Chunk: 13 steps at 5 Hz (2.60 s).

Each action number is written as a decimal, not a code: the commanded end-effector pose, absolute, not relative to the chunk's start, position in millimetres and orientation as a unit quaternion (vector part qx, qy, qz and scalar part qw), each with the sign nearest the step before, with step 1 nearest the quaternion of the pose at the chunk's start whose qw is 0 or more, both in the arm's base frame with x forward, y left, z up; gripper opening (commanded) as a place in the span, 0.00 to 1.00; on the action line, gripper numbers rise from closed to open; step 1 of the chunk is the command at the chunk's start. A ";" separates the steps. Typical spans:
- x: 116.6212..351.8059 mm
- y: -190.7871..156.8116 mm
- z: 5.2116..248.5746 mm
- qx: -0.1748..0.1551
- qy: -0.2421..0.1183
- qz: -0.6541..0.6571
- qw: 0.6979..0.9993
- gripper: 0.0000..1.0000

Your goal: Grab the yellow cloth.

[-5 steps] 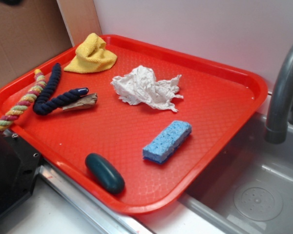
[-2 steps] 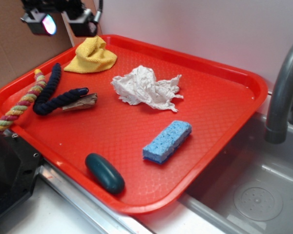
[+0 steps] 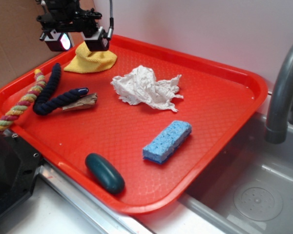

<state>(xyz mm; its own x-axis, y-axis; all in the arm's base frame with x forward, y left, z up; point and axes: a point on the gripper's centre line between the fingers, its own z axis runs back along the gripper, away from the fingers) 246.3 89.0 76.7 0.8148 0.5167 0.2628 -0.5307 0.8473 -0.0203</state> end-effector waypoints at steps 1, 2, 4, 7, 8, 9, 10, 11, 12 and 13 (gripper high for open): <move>247.6 96.6 87.5 0.026 -0.148 0.278 0.949 1.00; 247.6 96.6 87.5 0.026 -0.148 0.278 0.949 1.00; 274.2 133.8 53.5 0.036 -0.171 0.283 0.943 1.00; 301.1 125.8 51.4 0.018 -0.181 0.265 0.947 0.00; 294.8 126.9 58.4 0.019 -0.192 0.264 0.945 0.00; 278.0 114.2 75.5 0.045 -0.203 0.262 0.942 0.00; 248.3 75.8 124.8 0.068 -0.227 0.265 0.935 0.00; 211.8 55.6 181.0 0.023 -0.158 0.315 0.936 0.00; 202.6 51.6 201.0 -0.030 -0.116 0.317 0.941 0.00; 196.8 41.0 212.0 -0.056 -0.110 0.310 0.943 0.00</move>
